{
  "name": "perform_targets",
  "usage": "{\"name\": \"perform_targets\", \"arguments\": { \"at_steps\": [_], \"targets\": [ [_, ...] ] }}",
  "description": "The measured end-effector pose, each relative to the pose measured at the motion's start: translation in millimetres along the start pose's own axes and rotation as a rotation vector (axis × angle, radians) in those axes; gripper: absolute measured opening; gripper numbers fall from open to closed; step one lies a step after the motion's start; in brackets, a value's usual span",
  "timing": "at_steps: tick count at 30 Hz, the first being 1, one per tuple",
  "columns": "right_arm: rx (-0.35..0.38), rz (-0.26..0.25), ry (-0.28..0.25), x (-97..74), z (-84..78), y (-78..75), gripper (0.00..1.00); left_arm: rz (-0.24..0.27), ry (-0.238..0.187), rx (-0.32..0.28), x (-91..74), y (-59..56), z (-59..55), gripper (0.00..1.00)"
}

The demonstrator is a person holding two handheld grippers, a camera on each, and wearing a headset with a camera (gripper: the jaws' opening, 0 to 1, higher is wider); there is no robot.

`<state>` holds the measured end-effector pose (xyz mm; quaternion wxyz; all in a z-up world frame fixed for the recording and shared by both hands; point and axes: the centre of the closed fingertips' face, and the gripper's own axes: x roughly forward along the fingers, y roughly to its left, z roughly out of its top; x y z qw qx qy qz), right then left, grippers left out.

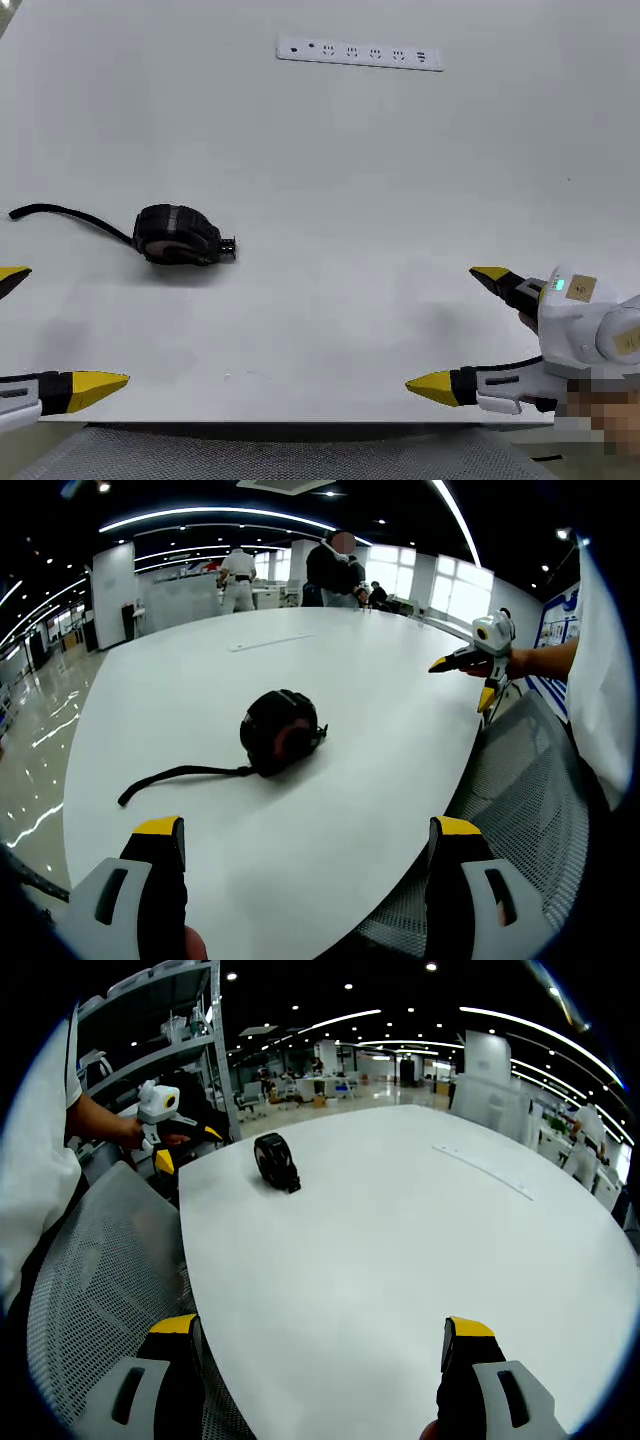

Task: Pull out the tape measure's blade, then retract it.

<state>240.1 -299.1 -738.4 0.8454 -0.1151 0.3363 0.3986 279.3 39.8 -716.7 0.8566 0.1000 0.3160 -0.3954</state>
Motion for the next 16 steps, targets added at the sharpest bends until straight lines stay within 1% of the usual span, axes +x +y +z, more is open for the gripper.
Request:
{"name": "perform_targets", "arguments": {
  "at_steps": [6,13,16],
  "targets": [
    [-0.005,-0.001,0.008,2.9,-2.0,1.3,0.99,-0.002,0.005,-0.006,-0.1,-1.1,-2.3,0.99],
    [-0.007,-0.003,0.008,2.1,-1.6,1.1,0.99,-0.004,0.006,-0.007,-0.1,-1.3,-3.2,0.98],
    [-0.011,-0.003,0.013,2.0,-1.8,1.4,0.99,-0.008,0.000,-0.009,0.5,-3.5,-0.9,0.98]
  ]
}}
